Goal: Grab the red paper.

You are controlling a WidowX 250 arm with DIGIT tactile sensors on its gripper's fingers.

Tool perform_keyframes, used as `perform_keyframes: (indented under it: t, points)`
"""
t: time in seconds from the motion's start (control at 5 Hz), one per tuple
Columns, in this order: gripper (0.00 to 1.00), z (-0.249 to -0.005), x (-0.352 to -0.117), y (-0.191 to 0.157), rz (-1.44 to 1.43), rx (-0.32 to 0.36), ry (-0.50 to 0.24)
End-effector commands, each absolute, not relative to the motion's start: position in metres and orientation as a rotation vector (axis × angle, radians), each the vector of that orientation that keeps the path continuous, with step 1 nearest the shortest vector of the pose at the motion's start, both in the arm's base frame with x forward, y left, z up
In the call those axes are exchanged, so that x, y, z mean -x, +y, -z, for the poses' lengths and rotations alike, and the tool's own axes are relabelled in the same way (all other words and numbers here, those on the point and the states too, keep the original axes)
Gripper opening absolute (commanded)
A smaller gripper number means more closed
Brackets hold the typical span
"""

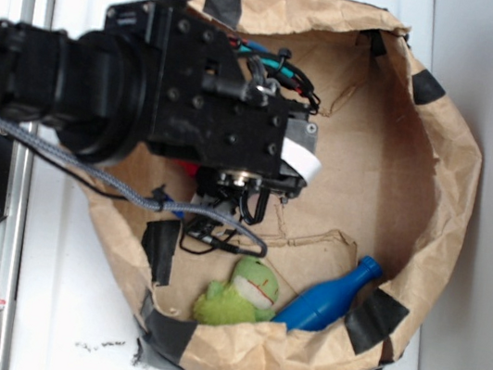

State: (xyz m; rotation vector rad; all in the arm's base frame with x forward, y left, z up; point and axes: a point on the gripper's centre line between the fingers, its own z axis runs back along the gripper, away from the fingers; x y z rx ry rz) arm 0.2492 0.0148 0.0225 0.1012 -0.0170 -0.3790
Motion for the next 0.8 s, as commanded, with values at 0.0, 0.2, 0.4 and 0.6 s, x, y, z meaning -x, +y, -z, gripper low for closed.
perform_keyframes:
  t: [0.0,0.2,0.4,0.6]
  points:
    - [0.0,-0.0312,-0.2542,0.0198,0.345,-0.111,-0.055]
    - [0.0,-0.0323,-0.255,0.0197,0.343,-0.11,-0.057]
    - [0.0,-0.0327,-0.2576,0.0204,0.337,-0.108,-0.055]
    - [0.0,-0.0339,-0.2593,0.0205,0.331,-0.105,-0.053]
